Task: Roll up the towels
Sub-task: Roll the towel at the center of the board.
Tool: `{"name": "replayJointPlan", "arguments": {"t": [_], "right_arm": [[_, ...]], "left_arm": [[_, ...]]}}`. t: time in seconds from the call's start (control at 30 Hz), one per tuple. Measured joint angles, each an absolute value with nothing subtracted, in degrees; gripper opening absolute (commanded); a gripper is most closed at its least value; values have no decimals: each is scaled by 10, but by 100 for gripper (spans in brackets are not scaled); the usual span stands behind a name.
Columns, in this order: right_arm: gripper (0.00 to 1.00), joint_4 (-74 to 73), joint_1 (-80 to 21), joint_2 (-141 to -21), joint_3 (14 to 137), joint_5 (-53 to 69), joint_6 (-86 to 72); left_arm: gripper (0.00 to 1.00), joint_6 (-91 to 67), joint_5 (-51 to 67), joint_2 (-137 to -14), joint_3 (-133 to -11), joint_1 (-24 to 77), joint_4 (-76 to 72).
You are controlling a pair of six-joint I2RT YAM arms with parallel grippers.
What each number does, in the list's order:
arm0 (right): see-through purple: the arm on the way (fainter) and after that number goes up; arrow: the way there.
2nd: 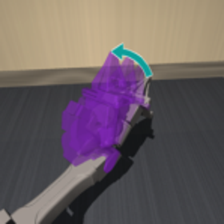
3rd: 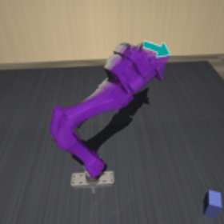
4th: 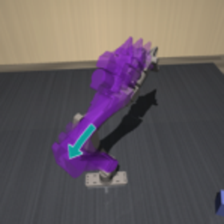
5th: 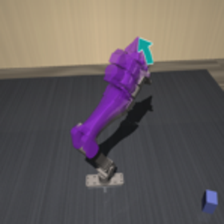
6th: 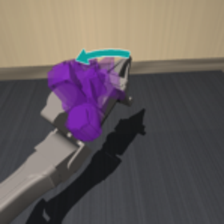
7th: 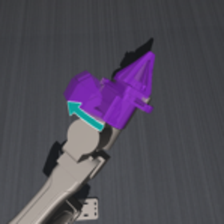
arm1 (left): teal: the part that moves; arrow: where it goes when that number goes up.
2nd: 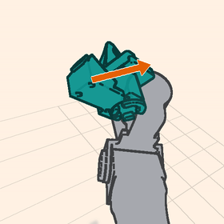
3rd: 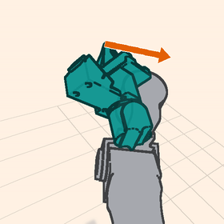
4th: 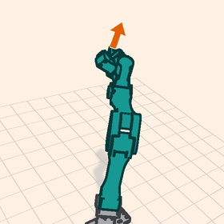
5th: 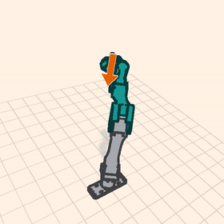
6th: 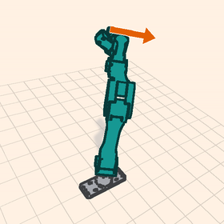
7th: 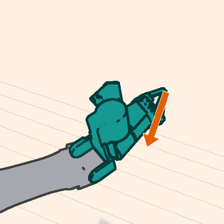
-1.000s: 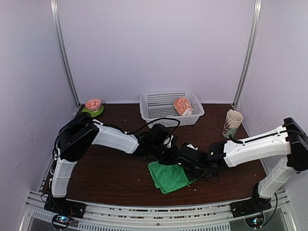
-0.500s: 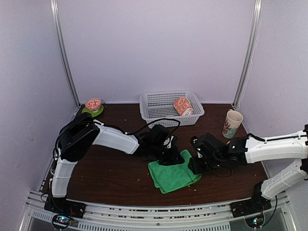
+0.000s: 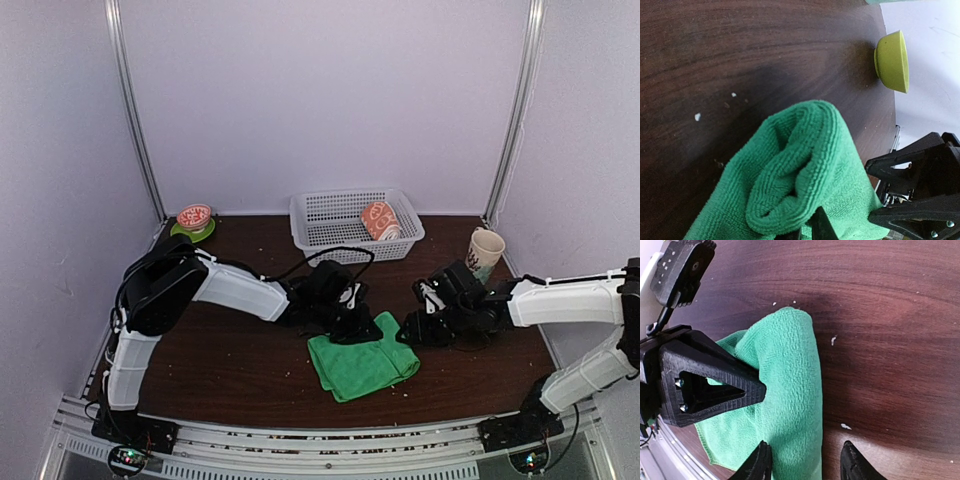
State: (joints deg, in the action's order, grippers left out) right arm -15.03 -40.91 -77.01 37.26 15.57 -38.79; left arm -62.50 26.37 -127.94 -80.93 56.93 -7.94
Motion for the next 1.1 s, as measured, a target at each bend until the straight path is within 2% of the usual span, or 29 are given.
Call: {"name": "replayJointPlan", "arguments": {"t": [0.13, 0.33, 0.5, 0.6, 0.83, 1.1], "right_arm": [[35, -138, -405, -794, 373, 196, -377], [0, -142, -405, -802, 379, 218, -363], [0, -184, -426, -802, 409, 180, -345], [0, -223, -461, -802, 443, 130, -333], [0, -302, -534, -835, 515, 1, -329], [0, -358, -590, -887, 556, -107, -335]], "left_arm": [[10, -625, 264, -1279, -809, 569, -80], [11, -625, 264, -1280, -809, 569, -80], [24, -621, 264, -1279, -809, 569, -80], [27, -618, 264, -1270, -802, 569, -77], [29, -610, 256, -1213, -748, 567, -51], [28, -621, 237, -1101, -612, 566, -60]]}}
